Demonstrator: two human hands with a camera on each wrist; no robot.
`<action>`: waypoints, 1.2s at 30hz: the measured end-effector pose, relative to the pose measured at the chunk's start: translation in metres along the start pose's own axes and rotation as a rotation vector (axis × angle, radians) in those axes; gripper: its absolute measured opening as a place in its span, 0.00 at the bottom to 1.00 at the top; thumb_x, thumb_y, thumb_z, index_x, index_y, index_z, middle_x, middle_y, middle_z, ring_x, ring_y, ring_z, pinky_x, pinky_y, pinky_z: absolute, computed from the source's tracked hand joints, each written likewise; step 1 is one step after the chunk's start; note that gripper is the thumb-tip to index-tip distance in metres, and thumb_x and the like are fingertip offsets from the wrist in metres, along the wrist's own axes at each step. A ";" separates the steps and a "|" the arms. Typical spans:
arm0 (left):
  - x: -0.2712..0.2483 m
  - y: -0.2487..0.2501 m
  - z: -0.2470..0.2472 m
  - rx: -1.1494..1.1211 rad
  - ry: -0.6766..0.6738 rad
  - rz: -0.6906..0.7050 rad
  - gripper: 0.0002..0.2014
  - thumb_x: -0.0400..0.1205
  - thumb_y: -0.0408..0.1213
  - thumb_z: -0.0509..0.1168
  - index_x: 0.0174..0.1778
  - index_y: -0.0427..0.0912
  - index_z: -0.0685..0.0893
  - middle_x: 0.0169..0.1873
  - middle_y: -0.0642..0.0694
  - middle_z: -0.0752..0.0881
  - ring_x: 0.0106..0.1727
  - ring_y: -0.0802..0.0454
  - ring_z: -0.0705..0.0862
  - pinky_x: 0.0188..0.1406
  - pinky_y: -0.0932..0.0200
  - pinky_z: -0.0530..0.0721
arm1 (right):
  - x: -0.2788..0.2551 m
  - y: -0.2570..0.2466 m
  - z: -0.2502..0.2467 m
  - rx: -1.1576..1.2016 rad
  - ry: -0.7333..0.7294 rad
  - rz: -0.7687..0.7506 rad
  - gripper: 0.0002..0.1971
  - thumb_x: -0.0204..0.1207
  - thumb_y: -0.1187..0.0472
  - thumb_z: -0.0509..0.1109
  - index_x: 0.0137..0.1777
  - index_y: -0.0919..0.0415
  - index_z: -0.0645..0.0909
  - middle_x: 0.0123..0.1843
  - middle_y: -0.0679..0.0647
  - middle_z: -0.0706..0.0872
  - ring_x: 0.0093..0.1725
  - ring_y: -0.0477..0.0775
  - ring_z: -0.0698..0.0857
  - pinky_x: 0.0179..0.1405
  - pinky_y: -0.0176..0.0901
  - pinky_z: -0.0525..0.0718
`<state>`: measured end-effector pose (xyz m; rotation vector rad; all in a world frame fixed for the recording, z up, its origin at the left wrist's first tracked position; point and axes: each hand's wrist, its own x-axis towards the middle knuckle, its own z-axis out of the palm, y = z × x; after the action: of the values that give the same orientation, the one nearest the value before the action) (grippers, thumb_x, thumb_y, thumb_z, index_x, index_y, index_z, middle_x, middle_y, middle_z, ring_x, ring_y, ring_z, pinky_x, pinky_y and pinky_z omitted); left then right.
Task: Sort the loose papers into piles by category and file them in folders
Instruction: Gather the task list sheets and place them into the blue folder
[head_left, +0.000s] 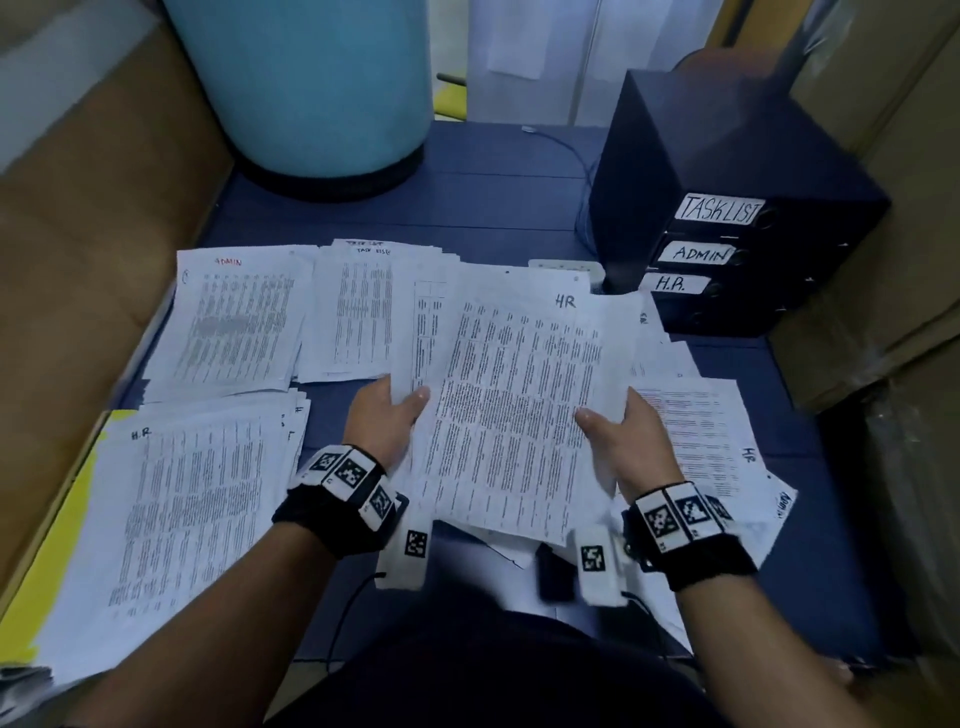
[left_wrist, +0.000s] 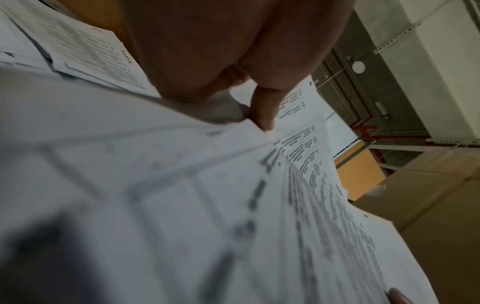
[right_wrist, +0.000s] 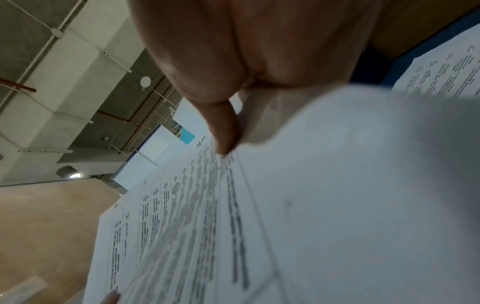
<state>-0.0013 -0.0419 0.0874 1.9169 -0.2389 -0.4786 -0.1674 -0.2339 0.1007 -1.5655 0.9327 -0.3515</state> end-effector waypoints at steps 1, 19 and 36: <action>-0.002 0.000 -0.001 0.010 0.009 0.008 0.10 0.84 0.36 0.63 0.58 0.38 0.85 0.49 0.48 0.88 0.49 0.52 0.85 0.48 0.61 0.78 | 0.002 0.000 0.000 -0.022 0.021 -0.004 0.15 0.80 0.67 0.70 0.65 0.59 0.81 0.50 0.46 0.87 0.48 0.43 0.86 0.38 0.26 0.81; 0.001 -0.011 -0.010 -0.005 0.093 -0.095 0.05 0.84 0.39 0.64 0.48 0.44 0.84 0.49 0.38 0.89 0.53 0.39 0.87 0.59 0.40 0.83 | 0.021 0.006 -0.052 0.261 0.165 -0.001 0.09 0.84 0.70 0.63 0.58 0.60 0.81 0.40 0.44 0.92 0.41 0.43 0.91 0.36 0.38 0.88; -0.016 -0.039 -0.065 0.148 -0.051 -0.119 0.18 0.81 0.35 0.68 0.68 0.41 0.78 0.60 0.46 0.85 0.60 0.48 0.83 0.60 0.56 0.77 | 0.011 -0.002 0.084 -0.044 -0.173 -0.001 0.18 0.76 0.69 0.74 0.61 0.57 0.72 0.51 0.53 0.87 0.52 0.54 0.87 0.50 0.44 0.86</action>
<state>0.0105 0.0340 0.0765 2.0736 -0.1989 -0.6043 -0.1017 -0.1844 0.0798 -1.6092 0.8101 -0.1933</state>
